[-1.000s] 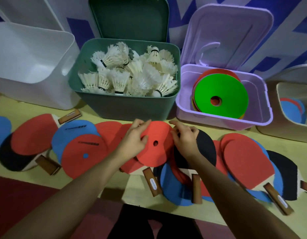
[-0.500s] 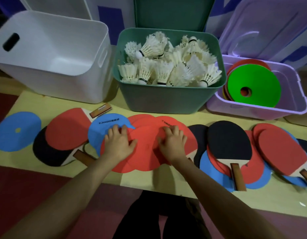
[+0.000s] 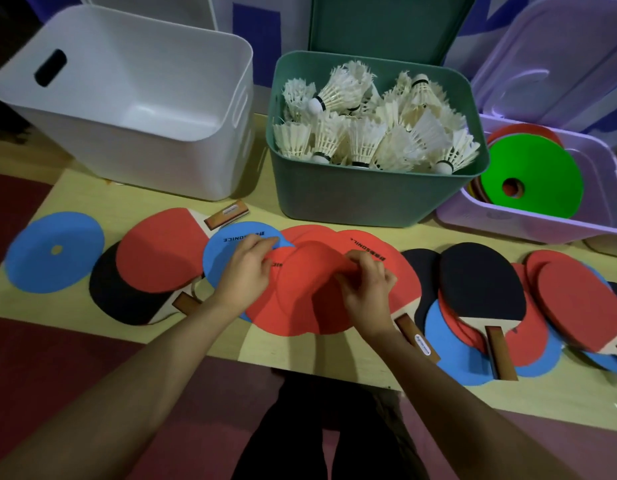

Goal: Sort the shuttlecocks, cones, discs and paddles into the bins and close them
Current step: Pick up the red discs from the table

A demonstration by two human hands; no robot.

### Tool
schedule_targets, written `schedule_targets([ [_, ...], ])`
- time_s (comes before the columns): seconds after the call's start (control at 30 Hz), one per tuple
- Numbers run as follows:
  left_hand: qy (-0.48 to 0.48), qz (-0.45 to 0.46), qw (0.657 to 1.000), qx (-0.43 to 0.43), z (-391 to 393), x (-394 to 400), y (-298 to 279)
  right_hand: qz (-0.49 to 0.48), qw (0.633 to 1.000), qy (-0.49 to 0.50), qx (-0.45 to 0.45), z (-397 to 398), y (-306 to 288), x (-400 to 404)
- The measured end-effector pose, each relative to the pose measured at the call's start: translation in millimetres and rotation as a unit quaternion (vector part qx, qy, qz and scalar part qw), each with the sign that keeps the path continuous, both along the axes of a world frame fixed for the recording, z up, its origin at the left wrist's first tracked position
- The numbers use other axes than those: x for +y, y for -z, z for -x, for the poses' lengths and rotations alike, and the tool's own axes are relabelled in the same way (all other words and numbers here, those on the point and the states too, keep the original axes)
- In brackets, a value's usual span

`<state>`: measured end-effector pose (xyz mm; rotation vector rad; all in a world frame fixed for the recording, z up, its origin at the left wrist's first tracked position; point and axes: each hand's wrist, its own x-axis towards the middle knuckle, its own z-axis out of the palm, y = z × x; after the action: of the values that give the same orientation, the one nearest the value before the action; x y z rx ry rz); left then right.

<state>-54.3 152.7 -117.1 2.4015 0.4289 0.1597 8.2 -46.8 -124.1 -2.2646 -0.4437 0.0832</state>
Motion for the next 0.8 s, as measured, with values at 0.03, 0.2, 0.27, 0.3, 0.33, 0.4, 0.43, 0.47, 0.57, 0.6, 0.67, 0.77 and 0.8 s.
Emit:
schedule_targets([
  [0.03,0.019,0.006,0.999,-0.031,-4,0,0,-0.005,1.0,0.015,0.004,-1,-1,-4],
  [0.2,0.038,0.056,0.99,-0.126,-33,-22,-10,-0.042,0.996,0.072,0.021,-9,-24,-27],
  [0.27,0.042,0.066,0.988,-0.135,-45,-30,-11,-0.041,0.994,0.085,0.053,-11,-32,-39],
  [0.3,0.041,0.045,0.992,-0.11,-51,-32,-10,-0.033,0.994,0.084,0.054,-13,-34,-44],
  [0.33,0.033,-0.002,0.998,-0.058,-55,-33,-7,-0.014,0.996,0.079,0.044,-16,-35,-47],
  [0.4,0.011,-0.118,0.988,0.098,-55,-30,-2,0.028,0.996,0.079,0.041,-21,-32,-50],
  [0.43,0.008,-0.149,0.976,0.157,-50,-26,-1,0.037,0.994,0.084,0.051,-24,-29,-50],
  [0.47,0.011,-0.157,0.968,0.195,-44,-23,2,0.035,0.994,0.083,0.068,-26,-24,-48],
  [0.57,0.041,-0.102,0.97,0.216,-27,-17,12,0.046,0.993,0.052,0.093,-23,-10,-39],
  [0.6,0.048,-0.078,0.974,0.208,-24,-17,13,0.062,0.993,0.044,0.088,-22,-6,-34],
  [0.67,0.054,-0.052,0.977,0.201,-23,-17,13,0.085,0.993,0.036,0.078,-21,-2,-24],
  [0.77,0.078,-0.068,0.975,0.199,-24,-15,12,0.079,0.993,0.011,0.083,-19,-1,-8],
  [0.8,0.08,-0.074,0.975,0.192,-23,-13,12,0.077,0.993,-0.005,0.088,-17,0,-2],
])
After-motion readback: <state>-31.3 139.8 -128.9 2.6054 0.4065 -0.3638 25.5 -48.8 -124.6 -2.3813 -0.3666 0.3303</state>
